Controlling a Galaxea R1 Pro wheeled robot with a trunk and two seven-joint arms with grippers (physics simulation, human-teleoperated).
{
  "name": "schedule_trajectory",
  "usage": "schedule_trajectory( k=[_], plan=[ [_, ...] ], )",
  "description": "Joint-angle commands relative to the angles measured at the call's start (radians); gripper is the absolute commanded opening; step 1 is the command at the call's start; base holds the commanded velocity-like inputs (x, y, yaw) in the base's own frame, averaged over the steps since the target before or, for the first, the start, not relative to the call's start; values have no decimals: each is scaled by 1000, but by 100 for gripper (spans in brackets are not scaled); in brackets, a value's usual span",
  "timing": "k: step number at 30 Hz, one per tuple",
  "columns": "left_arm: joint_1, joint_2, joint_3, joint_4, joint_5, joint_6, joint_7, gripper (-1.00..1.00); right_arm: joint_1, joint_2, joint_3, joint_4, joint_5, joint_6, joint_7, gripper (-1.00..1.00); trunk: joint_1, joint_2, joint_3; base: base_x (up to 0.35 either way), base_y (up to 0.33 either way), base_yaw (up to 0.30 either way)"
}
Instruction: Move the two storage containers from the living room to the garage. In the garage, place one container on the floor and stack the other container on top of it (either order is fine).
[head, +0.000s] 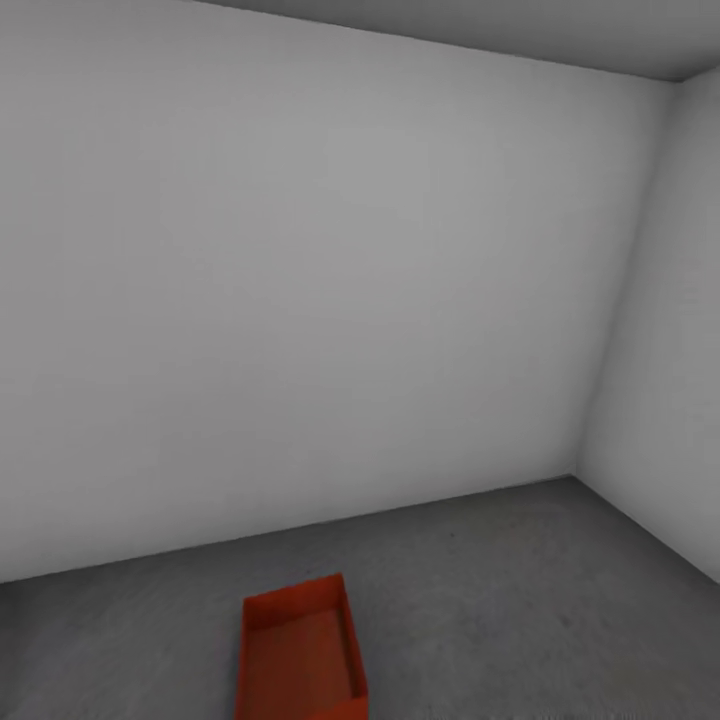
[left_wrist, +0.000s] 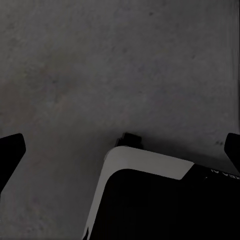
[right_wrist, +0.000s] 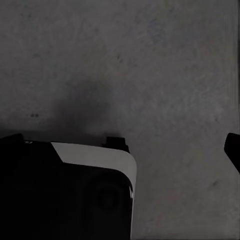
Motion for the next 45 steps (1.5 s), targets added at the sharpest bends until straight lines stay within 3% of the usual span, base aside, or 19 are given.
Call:
schedule_trajectory(
  k=[1, 45],
  plan=[
    [0, 0, -4, 0, 7, -3, 2, 100, -1, 1, 8, 3, -9, -6, -1, 100, 0, -1, -1, 0, 0, -290],
    [0, 0, -4, 0, 7, -3, 2, 100, -2, -1, 7, 3, -9, -5, 8, 100, 0, -1, -1, 0, 0, -299]
  ],
)
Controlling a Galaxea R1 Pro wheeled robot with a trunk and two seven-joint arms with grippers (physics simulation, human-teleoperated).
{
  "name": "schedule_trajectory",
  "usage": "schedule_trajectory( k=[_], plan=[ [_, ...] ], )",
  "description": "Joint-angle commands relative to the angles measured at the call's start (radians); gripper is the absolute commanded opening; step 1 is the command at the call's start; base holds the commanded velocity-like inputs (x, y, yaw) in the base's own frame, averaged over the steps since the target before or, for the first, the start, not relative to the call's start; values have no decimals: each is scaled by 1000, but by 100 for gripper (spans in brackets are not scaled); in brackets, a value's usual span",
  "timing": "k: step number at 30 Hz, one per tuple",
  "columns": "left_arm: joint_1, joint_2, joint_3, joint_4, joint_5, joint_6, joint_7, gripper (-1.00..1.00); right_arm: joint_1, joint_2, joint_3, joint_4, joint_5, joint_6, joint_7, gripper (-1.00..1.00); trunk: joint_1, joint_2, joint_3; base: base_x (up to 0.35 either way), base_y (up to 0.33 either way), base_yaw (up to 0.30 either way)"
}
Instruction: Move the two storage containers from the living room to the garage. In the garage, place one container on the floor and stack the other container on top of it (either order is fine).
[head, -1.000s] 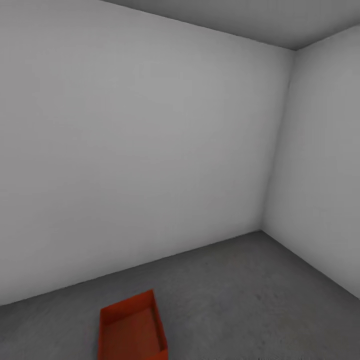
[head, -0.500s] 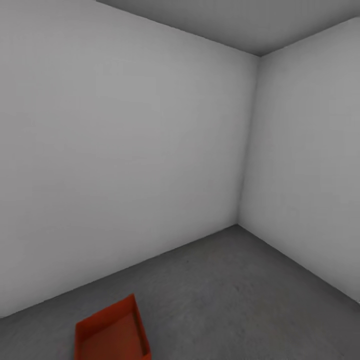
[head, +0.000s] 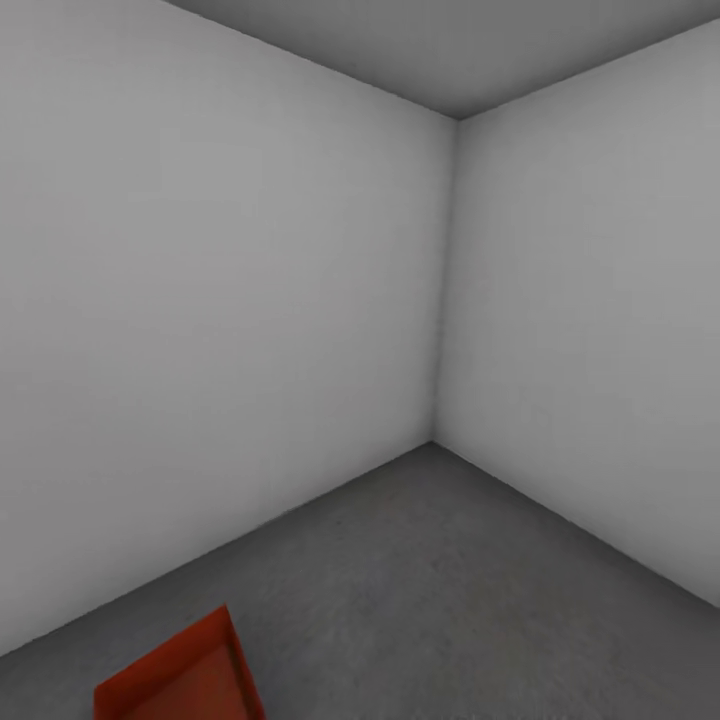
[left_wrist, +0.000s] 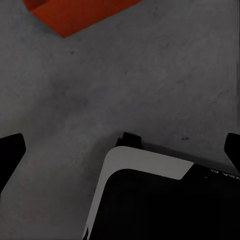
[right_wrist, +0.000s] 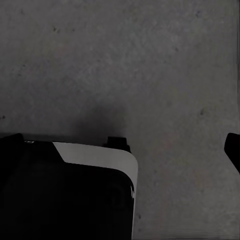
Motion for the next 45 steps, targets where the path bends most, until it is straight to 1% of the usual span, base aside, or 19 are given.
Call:
schedule_trajectory(
  k=[1, 45],
  plan=[
    [0, 0, -4, 0, 7, -3, 2, 100, -2, 1, 8, 3, -9, -5, 0, 100, 0, -1, -1, 0, 0, -300],
    [0, 0, -4, 1, 7, -3, 2, 100, -2, 1, 8, 3, -9, -5, 1, 100, 0, -1, -1, 0, 0, -300]
  ],
)
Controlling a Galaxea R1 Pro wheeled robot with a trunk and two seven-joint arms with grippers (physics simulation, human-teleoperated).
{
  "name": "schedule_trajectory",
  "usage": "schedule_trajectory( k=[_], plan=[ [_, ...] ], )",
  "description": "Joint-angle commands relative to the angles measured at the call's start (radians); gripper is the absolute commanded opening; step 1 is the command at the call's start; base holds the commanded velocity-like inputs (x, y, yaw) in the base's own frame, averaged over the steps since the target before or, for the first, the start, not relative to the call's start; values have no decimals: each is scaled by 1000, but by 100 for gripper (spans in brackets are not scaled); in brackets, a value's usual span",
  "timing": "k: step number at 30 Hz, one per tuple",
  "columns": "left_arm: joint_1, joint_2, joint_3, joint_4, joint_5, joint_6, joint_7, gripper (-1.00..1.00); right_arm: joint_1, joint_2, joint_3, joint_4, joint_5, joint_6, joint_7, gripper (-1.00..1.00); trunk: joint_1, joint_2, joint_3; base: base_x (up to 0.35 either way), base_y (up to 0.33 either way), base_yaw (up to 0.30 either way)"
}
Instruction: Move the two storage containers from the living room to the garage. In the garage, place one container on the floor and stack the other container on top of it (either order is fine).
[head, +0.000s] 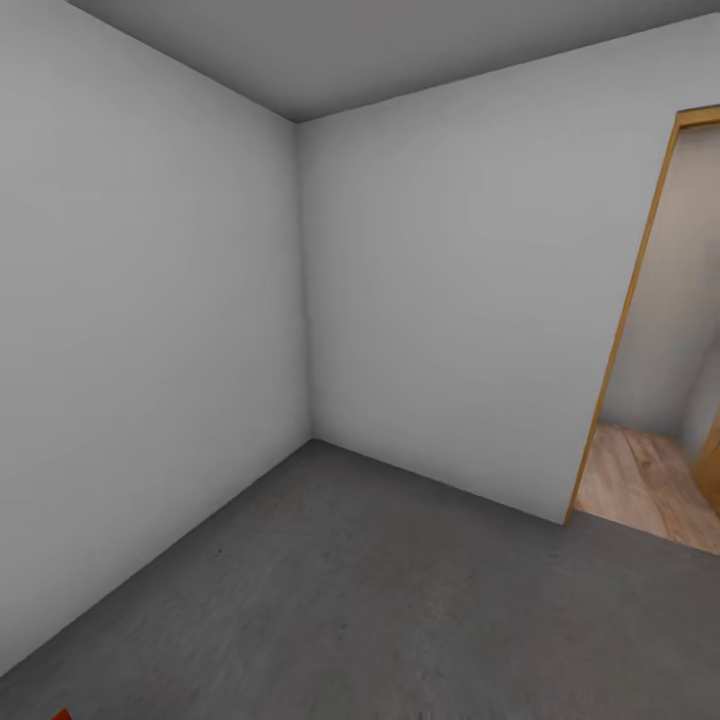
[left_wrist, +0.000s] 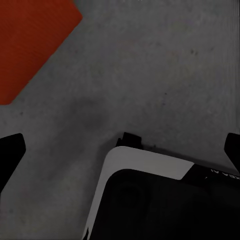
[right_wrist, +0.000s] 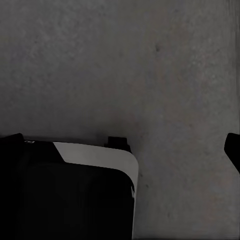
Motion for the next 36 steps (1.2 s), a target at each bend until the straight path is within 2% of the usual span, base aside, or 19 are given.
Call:
schedule_trajectory(
  k=[1, 36],
  plan=[
    [0, 0, -4, 0, 7, -3, 2, 100, -2, 1, 8, 3, -9, -5, 0, 100, 0, -1, -1, 0, 0, -300],
    [0, 0, -4, 0, 7, -3, 2, 100, -2, 0, 8, 3, -9, -5, 1, 100, 0, -1, -1, 0, 0, -300]
  ],
)
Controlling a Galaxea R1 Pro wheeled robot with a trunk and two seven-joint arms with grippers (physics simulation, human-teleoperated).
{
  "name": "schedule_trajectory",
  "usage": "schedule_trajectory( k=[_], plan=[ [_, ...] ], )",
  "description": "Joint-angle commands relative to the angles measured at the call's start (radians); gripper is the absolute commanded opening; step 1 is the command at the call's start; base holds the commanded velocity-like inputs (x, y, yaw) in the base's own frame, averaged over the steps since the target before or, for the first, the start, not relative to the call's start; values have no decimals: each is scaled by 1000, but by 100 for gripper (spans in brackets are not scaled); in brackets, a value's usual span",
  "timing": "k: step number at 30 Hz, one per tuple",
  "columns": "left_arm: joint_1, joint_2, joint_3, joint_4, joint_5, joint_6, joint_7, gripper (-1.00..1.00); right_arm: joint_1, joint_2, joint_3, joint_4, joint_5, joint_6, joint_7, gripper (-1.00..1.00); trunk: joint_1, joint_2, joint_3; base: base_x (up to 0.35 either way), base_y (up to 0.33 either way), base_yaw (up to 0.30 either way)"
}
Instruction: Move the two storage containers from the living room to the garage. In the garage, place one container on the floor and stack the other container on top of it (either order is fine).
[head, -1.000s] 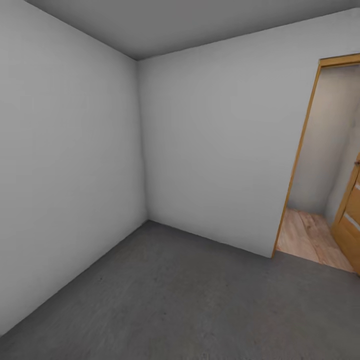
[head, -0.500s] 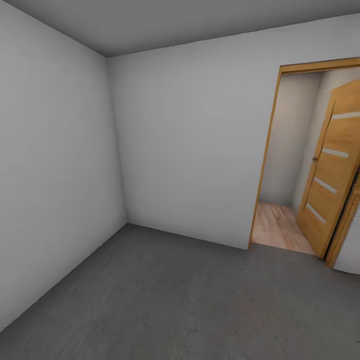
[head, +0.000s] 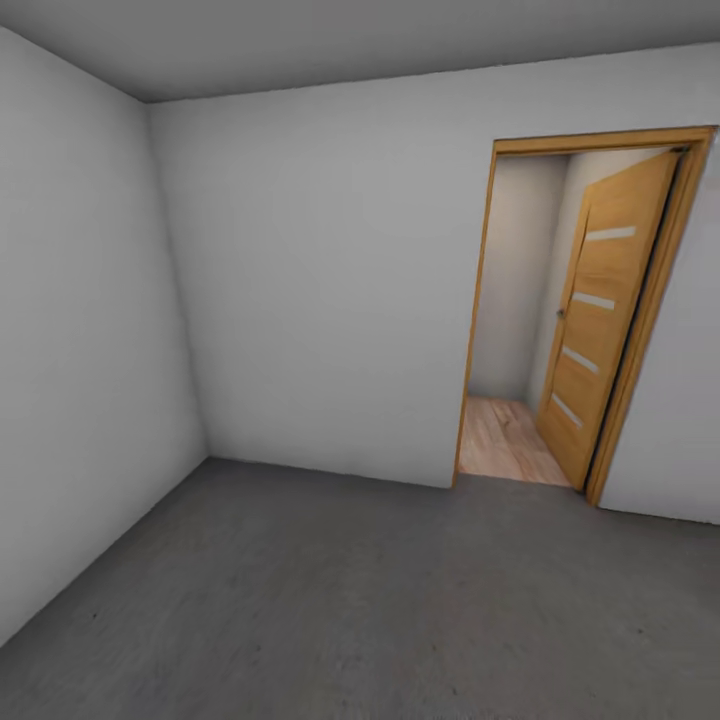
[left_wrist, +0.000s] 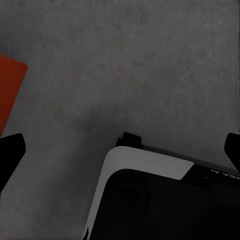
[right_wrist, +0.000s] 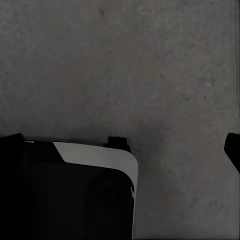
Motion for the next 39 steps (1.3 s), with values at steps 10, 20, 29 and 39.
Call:
schedule_trajectory(
  k=[10, 20, 29, 39],
  plan=[
    [0, 0, -4, 0, 7, -3, 2, 100, -2, 1, 9, 3, -9, -5, 0, 100, 0, -1, -1, 0, 0, -300],
    [0, -1, -4, 0, 6, -3, 2, 100, -2, 1, 9, 3, -9, -5, 0, 100, 0, -1, -1, 0, 0, -300],
    [0, -1, -4, 0, 6, -3, 2, 100, -2, 0, 9, 3, -9, -5, 0, 100, 0, -1, -1, 0, 0, -300],
    [0, -1, -4, 0, 6, -3, 2, 100, -2, 0, 9, 3, -9, -5, 0, 100, 0, -1, -1, 0, 0, -300]
  ],
)
